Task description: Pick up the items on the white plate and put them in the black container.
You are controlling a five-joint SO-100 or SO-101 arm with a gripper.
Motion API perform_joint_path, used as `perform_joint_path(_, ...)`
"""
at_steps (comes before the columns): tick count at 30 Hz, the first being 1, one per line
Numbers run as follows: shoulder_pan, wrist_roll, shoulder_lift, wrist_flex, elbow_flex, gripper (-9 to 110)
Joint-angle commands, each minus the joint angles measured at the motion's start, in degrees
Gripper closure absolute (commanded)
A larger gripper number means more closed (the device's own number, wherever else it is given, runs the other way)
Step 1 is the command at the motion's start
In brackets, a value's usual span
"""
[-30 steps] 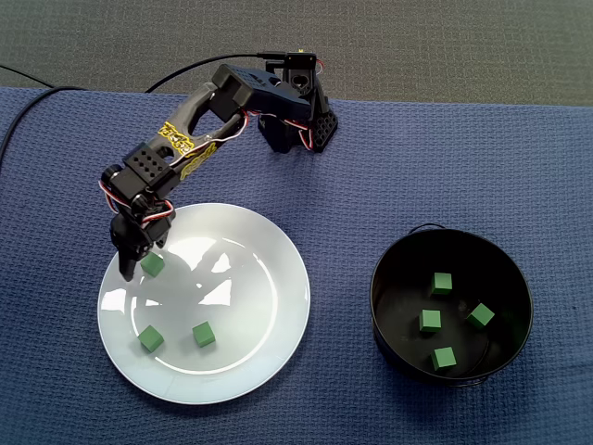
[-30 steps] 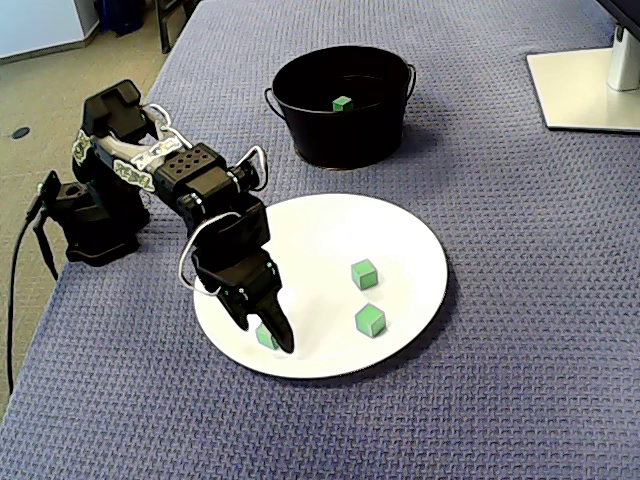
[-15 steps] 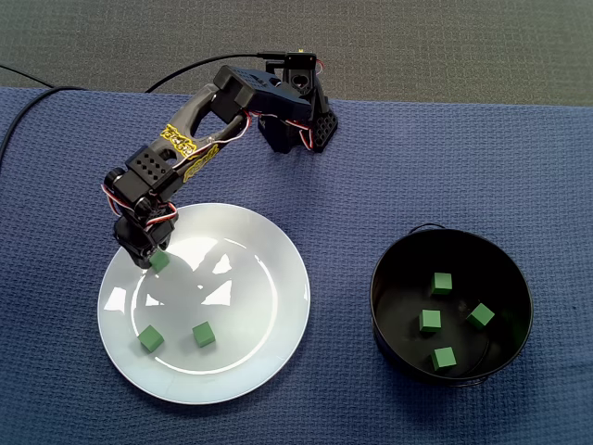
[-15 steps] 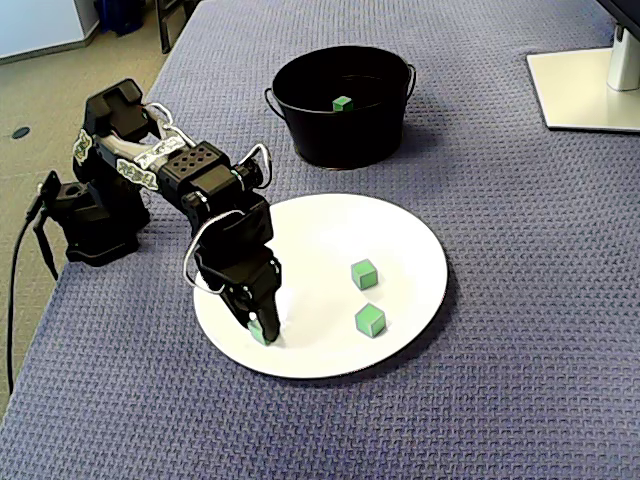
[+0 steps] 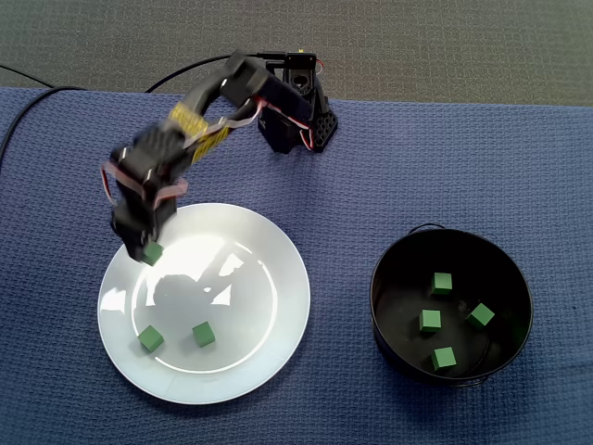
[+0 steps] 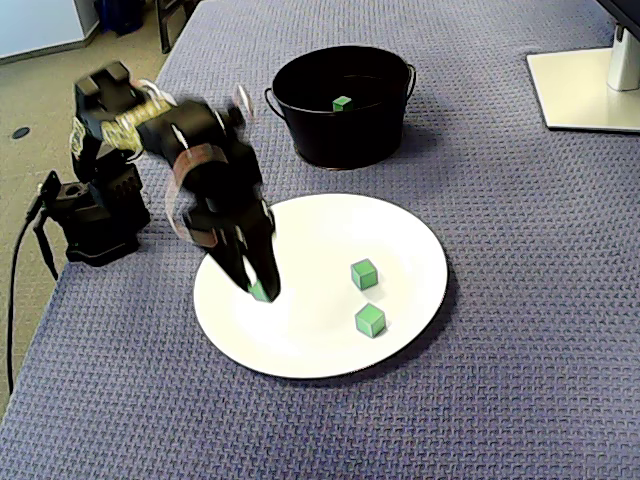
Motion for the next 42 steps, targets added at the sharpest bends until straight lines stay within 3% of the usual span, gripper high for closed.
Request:
perform_joint_path(1, -1.41, -7.29, 21.97, -0.18, -8.96, 101)
perform_joint_path(5, -9.05, -14.85, 36.39, -9.76, -12.74, 102)
perform_joint_path(9, -28.04, -26.02, 44.91, -15.91, -8.79, 102)
perform_joint_path(13, -47.64, -36.91, 49.92, -19.69, 1.05, 102)
perform_joint_path(18, -62.14, -45.79, 49.83, -32.52, 21.09, 102)
perform_joint_path(23, -66.8, -51.15, 41.92, -45.44, 36.83, 102)
perform_joint_path(33, -68.29, -44.56, 30.15, -58.71, 49.04, 100)
perform_joint_path(35, -68.73, -42.71, 29.53, -58.45, 49.22, 78)
perform_joint_path(37, -68.82, -42.1, 29.71, -57.39, 48.78, 66)
perform_joint_path(42, -66.01, -47.99, 35.42, -43.86, 38.58, 57)
